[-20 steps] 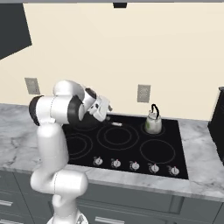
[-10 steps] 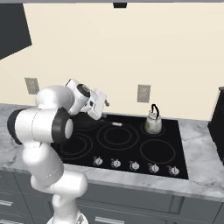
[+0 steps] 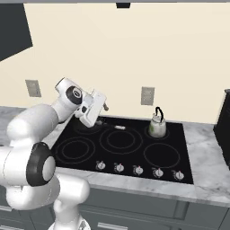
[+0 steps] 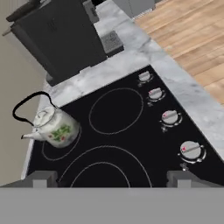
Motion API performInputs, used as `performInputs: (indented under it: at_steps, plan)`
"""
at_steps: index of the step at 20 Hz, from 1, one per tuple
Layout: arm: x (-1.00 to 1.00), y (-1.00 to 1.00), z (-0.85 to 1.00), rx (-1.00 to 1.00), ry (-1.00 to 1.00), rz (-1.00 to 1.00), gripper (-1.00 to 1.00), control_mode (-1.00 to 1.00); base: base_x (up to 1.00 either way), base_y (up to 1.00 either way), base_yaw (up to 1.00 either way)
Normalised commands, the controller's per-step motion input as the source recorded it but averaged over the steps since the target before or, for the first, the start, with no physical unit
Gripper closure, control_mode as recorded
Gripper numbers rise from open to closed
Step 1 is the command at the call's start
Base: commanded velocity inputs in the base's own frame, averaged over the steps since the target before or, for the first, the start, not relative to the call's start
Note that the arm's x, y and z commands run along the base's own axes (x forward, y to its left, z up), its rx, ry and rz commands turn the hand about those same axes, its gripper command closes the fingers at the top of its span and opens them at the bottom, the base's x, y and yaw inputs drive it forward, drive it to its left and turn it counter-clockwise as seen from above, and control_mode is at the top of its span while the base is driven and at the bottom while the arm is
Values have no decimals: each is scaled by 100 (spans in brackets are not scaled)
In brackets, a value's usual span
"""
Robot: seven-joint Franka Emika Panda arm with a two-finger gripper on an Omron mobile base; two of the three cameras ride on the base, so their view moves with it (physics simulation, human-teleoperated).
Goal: Pick the pan from the cabinet and place it on the stove. Then turn on the stove burner for the pan.
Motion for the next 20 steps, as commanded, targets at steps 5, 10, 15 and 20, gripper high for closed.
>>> performInputs:
  at_steps: [5, 10, 15, 20]
  plan:
    - [-79, 2, 7, 21, -18, -40, -100, -100, 0, 0, 0]
    - [-58, 0, 1, 21, -19, -46, -100, -100, 0, 0, 0]
    - [-17, 0, -2, 19, -14, -53, -100, -100, 0, 0, 0]
    - [0, -1, -17, 16, -7, -57, -100, -100, 0, 0, 0]
